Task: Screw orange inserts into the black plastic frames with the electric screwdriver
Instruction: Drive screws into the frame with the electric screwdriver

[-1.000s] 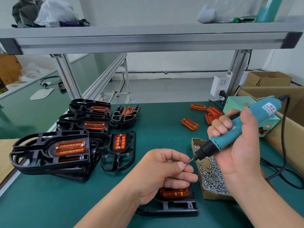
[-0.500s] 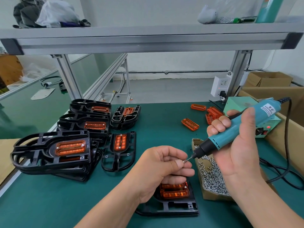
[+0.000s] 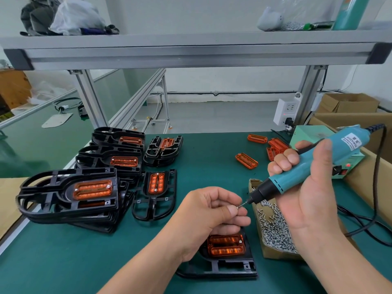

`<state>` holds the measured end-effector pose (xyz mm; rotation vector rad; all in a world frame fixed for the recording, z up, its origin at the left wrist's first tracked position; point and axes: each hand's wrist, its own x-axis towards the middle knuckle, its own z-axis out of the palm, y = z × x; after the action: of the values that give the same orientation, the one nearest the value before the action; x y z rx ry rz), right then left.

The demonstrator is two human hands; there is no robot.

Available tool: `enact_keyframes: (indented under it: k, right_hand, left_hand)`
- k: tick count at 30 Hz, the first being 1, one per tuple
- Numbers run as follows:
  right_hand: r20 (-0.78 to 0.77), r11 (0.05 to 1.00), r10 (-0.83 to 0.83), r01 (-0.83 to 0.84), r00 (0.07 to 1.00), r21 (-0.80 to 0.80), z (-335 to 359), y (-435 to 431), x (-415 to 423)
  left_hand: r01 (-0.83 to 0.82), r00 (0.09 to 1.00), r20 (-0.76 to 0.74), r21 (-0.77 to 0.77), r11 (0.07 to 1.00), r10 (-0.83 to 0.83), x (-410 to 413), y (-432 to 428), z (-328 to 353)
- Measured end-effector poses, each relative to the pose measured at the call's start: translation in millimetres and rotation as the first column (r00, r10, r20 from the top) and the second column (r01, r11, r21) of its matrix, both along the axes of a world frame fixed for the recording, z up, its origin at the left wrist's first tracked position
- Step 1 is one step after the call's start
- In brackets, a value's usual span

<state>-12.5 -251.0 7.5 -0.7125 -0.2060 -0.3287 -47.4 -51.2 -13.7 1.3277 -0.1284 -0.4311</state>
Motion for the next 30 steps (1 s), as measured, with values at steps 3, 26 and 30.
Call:
enact_keyframes:
  k: [3,26,30]
  right_hand:
    - [0.007,1.0,0.0,0.001,1.0,-0.027,-0.3,1.2,-0.2]
    - [-0.086,0.999,0.045,-0.042,0.995,0.028,-4.5,14.1,0.5]
    - [-0.077,0.995,0.08,-0.084,0.994,-0.056,-5.8,28.0,-2.4]
  left_hand:
    - [-0.041,0.995,0.093,0.104,0.994,0.031,0.4,-1.6,-3.0]
    - [-0.262,0.881,0.471,0.558,0.787,-0.041,14.4,27.3,3.1]
    - [-0.344,0.834,0.497,0.808,0.479,-0.238,17.3,45.9,10.3]
